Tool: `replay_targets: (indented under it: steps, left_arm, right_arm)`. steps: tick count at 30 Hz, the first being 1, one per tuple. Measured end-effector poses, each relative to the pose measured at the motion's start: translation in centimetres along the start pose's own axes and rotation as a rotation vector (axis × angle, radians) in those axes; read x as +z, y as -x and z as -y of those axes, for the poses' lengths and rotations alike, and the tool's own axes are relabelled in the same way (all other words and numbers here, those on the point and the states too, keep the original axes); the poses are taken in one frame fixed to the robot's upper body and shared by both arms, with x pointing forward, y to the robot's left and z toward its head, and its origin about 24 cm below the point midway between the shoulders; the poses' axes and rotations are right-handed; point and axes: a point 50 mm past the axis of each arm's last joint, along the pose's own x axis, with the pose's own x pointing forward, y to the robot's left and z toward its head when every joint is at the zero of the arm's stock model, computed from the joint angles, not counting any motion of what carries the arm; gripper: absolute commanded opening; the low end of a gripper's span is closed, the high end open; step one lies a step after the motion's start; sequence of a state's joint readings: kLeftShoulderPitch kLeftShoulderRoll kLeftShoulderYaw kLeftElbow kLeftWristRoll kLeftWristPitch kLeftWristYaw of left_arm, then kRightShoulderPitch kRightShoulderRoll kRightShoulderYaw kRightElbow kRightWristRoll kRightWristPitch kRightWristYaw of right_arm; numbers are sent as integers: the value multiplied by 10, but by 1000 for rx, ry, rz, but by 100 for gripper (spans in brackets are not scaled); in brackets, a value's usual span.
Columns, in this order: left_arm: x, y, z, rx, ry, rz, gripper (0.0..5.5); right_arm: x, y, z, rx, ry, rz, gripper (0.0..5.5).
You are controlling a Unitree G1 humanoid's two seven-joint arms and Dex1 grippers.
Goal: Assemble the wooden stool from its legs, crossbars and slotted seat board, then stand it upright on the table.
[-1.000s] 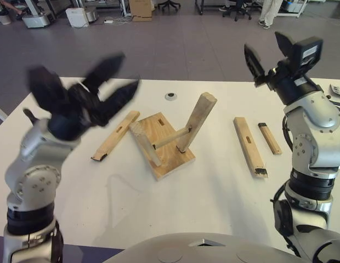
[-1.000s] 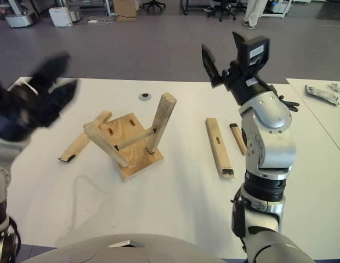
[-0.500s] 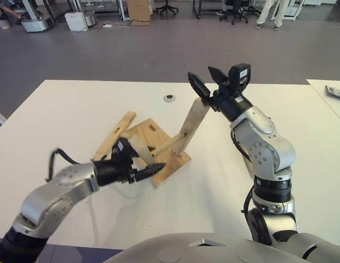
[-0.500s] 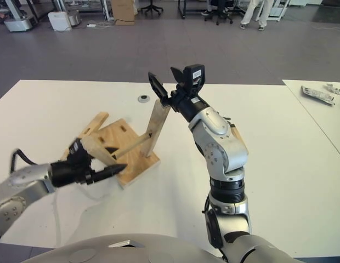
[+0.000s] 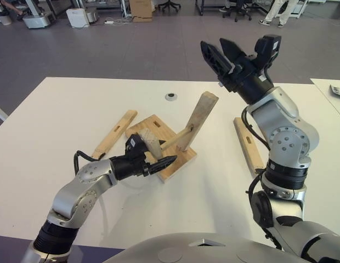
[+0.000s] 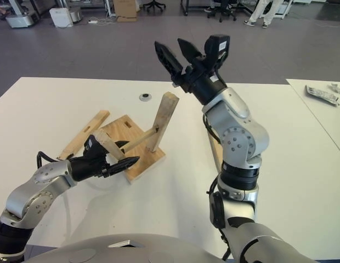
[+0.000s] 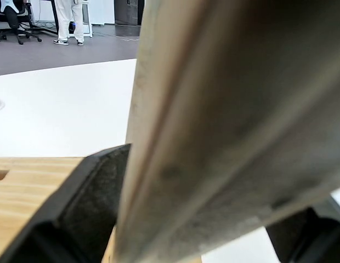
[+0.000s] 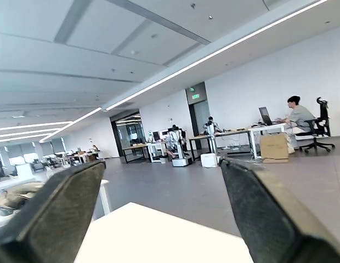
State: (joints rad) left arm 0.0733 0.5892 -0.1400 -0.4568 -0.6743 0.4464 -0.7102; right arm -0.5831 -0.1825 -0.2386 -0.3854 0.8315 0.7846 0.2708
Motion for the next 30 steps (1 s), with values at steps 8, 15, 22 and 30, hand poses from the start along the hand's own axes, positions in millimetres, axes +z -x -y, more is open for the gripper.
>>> replay_targets:
  steps: [8,15,22,30]
  left_arm:
    - [70,40,9,-72,-3,264,354]
    - [100,63,-13,-3,14,351,354]
    - [93,70,-73,404,-109,275,354]
    - [53,61,-99,448,-174,94,354]
  right_arm:
    - [-28,52,20,-58,15,-358,389]
    - [-25,54,23,-19,50,-370,389]
    - [-31,47,7,100,-42,-331,389]
    - [-40,44,37,-13,48,-411,389]
